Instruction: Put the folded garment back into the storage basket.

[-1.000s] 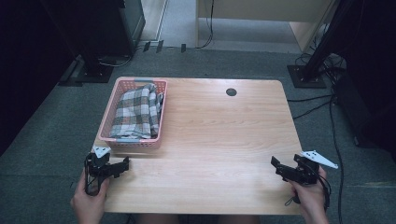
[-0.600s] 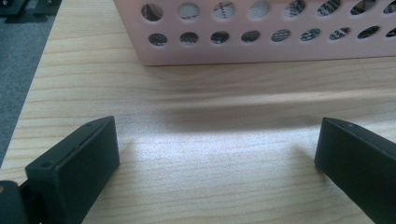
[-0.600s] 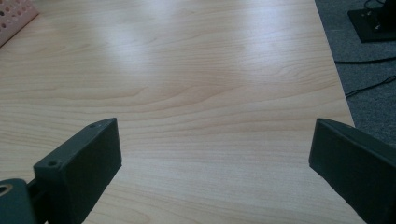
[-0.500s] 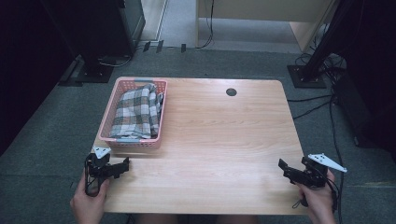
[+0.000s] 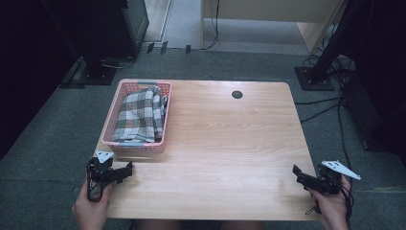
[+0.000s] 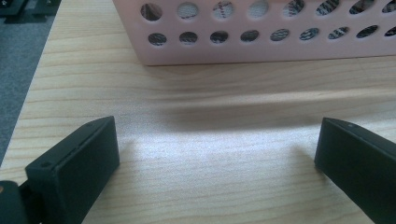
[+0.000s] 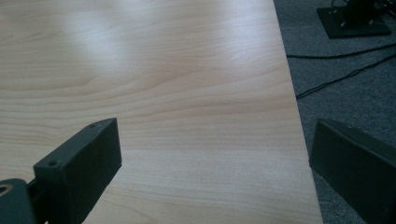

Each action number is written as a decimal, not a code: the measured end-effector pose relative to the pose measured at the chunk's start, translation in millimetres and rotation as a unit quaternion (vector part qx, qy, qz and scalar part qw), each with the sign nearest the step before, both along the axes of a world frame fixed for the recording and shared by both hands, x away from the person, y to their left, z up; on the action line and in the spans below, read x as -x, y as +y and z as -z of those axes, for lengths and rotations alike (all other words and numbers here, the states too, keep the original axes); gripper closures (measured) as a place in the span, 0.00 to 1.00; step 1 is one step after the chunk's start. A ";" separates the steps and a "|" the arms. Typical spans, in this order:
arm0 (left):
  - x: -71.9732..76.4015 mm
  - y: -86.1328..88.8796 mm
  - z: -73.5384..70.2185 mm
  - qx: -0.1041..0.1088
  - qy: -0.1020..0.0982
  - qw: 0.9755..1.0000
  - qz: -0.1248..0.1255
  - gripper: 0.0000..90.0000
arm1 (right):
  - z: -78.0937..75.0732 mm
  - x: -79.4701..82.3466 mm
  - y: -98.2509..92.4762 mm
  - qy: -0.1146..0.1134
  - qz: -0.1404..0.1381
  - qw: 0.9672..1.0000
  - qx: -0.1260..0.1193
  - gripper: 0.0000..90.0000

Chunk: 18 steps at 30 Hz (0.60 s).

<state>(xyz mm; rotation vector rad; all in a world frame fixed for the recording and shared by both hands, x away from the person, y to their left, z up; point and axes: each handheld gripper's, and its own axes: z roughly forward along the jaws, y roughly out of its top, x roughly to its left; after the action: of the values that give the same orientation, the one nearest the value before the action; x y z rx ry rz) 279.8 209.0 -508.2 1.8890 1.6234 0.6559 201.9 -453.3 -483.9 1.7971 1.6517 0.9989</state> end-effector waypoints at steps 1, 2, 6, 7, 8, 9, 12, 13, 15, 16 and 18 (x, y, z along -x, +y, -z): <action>0.0 0.0 0.0 0.000 0.000 1.000 0.000 0.00 | 2.8 0.6 -0.1 0.002 0.001 1.000 -0.001 0.03; 0.0 0.0 0.0 0.000 0.000 1.000 0.000 0.00 | 5.0 0.7 -0.2 0.003 0.001 1.000 0.000 0.03; 0.4 0.0 0.1 0.000 -0.001 1.000 0.002 0.00 | 15.2 1.8 -0.4 0.013 0.006 1.000 -0.002 0.03; 0.6 0.1 0.1 0.000 -0.001 1.000 0.002 0.00 | 17.1 2.0 -0.3 0.015 0.007 1.000 -0.001 0.03; 0.7 0.1 0.1 0.001 -0.001 1.000 0.003 0.00 | 18.8 2.3 0.1 0.016 0.008 1.000 0.000 0.03; 0.8 0.2 0.1 0.001 -0.001 1.000 0.004 0.00 | 20.6 2.6 0.5 0.016 0.008 1.000 0.001 0.03; 0.9 0.3 0.1 0.001 -0.001 1.000 0.004 0.00 | 27.4 2.2 3.6 0.023 0.009 1.000 0.010 0.03; 0.9 0.3 0.1 0.001 -0.001 1.000 0.004 0.00 | 28.8 1.8 4.4 0.027 0.008 1.000 0.013 0.03; 1.0 0.3 0.1 0.001 0.000 1.000 0.005 0.00 | 29.1 1.8 6.0 0.025 0.009 0.999 0.019 0.03; 1.0 0.3 0.1 0.001 -0.001 1.000 0.005 0.00 | 28.9 1.9 6.3 0.022 0.010 0.999 0.021 0.03; 1.0 0.3 0.1 0.001 -0.001 1.000 0.005 0.00 | 29.5 2.0 6.5 0.021 0.010 0.999 0.023 0.03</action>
<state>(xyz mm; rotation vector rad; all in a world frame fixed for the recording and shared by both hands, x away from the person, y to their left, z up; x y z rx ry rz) 278.8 209.3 -508.3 1.8935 1.6132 0.6517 199.8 -446.8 -513.4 1.8131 1.6639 0.9132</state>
